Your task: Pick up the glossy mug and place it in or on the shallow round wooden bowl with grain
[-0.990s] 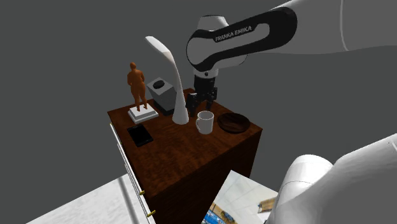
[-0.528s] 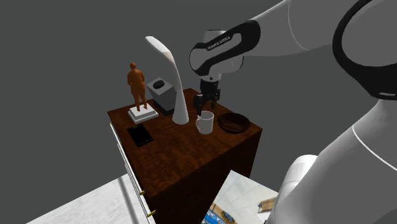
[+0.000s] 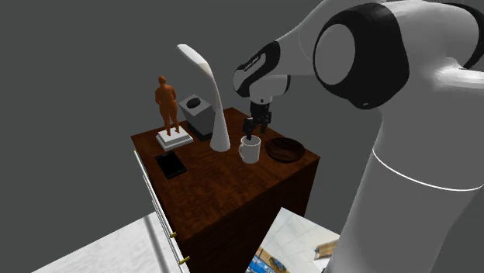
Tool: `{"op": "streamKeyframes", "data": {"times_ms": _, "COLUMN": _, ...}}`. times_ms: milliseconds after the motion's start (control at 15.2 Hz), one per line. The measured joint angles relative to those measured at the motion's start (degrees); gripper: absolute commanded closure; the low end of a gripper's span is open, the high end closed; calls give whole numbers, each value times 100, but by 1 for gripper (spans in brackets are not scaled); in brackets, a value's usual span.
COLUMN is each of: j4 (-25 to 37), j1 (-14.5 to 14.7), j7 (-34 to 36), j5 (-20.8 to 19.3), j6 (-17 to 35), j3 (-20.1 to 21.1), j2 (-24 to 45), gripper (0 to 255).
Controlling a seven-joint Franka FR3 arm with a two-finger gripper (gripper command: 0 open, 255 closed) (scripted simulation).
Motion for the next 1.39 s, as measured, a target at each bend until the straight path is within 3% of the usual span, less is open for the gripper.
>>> {"op": "streamKeyframes", "data": {"times_ms": 594, "j4": 118, "j1": -199, "j7": -542, "j5": 575, "j6": 471, "j3": 10, "j2": 782, "gripper": 0}}
{"op": "streamKeyframes", "data": {"times_ms": 1056, "j4": 85, "j1": -208, "j7": -577, "j5": 627, "j6": 552, "j3": 26, "j2": 840, "gripper": 0}}
{"op": "streamKeyframes", "data": {"times_ms": 1122, "j4": 85, "j1": -208, "j7": -577, "j5": 627, "j6": 552, "j3": 26, "j2": 840, "gripper": 255}}
{"op": "streamKeyframes", "data": {"times_ms": 1386, "j4": 85, "j1": -208, "j7": -576, "j5": 627, "j6": 553, "j3": 26, "j2": 840, "gripper": 255}}
